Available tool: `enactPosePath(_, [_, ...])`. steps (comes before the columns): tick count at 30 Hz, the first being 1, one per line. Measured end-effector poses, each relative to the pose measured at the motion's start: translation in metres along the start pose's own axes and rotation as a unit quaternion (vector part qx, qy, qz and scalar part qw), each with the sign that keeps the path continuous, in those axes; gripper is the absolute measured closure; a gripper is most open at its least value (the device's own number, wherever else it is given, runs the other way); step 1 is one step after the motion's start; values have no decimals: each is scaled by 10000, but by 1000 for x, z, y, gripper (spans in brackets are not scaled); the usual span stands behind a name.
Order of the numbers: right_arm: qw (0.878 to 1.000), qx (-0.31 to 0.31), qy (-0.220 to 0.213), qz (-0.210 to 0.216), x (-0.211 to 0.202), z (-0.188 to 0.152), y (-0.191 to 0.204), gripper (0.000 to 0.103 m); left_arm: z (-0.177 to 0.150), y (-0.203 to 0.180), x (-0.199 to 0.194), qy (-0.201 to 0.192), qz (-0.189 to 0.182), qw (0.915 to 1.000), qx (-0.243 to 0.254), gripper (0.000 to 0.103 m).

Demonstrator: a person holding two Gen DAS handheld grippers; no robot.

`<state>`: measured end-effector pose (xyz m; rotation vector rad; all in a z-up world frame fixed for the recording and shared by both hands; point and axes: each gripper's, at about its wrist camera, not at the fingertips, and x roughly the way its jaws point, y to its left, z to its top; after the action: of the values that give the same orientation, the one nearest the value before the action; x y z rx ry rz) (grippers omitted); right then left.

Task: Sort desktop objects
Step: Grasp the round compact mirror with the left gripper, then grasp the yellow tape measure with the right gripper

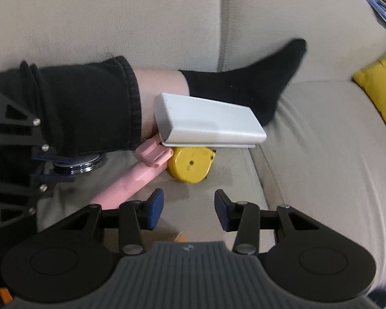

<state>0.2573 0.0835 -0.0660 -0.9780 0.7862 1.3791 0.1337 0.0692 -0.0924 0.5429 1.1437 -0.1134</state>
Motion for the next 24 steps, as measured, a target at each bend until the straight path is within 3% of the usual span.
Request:
enactPosePath(4, [9977,-604,232,205,23,14,2,57,-4,-20,12,175,270,9979,560,76])
enactPosePath(8, [9929,-1033,503,299,46,24,7,57,-10,-26,15,162,502,9954,801,79])
enactPosePath(16, [9837,-1667,672,51,74,33,20,53,-18,-24,10,-126,632,9963,569,84])
enactPosePath(17, [9828,-1716,681,7,77,35,21,47,-17,-24,11,-116,634,9965,538,84])
enactPosePath(21, [9775,-1936,780,-319,90,35,28,47,-10,-27,20,62,726,9960,514,81])
enactPosePath(23, [9772,-1952,766,-323,92,36,28,51,-7,-32,27,176,865,9941,633,79])
enactPosePath(24, [9780,-1911,749,-360,91,37,26,59,-6,-34,28,207,934,9930,698,79])
